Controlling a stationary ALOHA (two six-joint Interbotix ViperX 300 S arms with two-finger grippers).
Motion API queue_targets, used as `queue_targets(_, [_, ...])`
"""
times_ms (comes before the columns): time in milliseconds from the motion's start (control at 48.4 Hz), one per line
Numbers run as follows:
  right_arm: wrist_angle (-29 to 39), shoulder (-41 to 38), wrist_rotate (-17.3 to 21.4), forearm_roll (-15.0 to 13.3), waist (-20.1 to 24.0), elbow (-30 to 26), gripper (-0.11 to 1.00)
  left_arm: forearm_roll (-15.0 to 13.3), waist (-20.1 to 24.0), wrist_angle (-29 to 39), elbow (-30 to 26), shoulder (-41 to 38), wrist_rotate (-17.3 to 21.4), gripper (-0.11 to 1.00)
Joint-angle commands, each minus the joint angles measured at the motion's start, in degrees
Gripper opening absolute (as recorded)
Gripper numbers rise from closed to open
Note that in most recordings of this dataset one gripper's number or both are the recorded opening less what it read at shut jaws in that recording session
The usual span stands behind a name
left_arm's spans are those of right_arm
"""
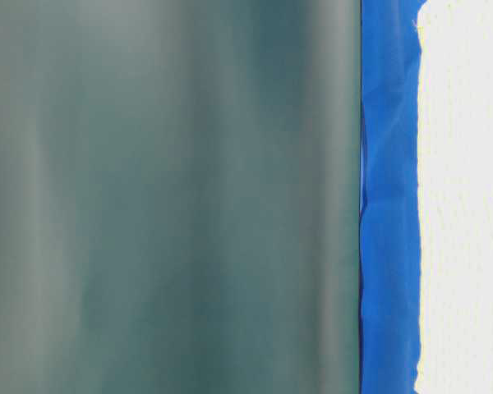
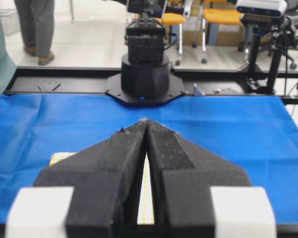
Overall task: Fold the yellow towel.
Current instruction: 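Move both grippers to the towel's top-left and top-right corners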
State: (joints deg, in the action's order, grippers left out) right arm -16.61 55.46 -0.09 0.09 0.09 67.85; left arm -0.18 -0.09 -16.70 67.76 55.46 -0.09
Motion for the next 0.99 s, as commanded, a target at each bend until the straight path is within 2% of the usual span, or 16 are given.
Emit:
queue_targets(0, [0.2, -1.1, 0.4, 0.1, 0.0, -1.7, 0.0, -2.4, 0.0, 0.6, -1.8, -1.4, 0.6, 0.0])
queue_targets(83, [2.8, -2.1, 0.4, 0.3, -0.6, -2.7, 0.0, -2.3, 0.5, 1.5, -2.1, -2.2, 0.7, 0.0])
queue_targets(206, [7.0, -4.2, 0.8, 1.5, -3.2, -4.4, 0.0, -2.3, 3.6, 1.6, -1.9, -4.5, 0.6, 0.0])
queue_targets(599, [10.1, -16.3, 1.1, 5.3, -16.6, -5.0, 0.0, -2.3, 14.8, 2.0, -2.1, -18.2, 0.5, 0.03])
queue_targets(640, [10.6, -17.8, 1.1, 5.4, -17.7, -5.3, 0.03, -2.3, 15.6, 1.7, -2.1, -19.9, 0.4, 0.08])
queue_targets(702, [11.3, -20.6, 1.1, 5.5, -19.2, -5.7, 0.15, -2.3, 16.9, 1.2, -2.2, -22.4, 0.4, 0.24])
queue_targets(888, [11.2, -29.5, 1.0, 5.6, -24.3, -7.0, 0.73, -2.4, 19.9, -1.2, -2.8, -32.0, 0.6, 0.79])
queue_targets(929, [10.9, -32.0, 0.9, 5.6, -25.5, -7.3, 0.78, -2.4, 20.8, -2.0, -3.0, -34.0, 0.5, 0.86])
queue_targets(970, [10.5, -34.0, 0.9, 5.5, -26.3, -7.5, 0.76, -2.4, 21.5, -3.0, -3.1, -36.0, 0.5, 0.87])
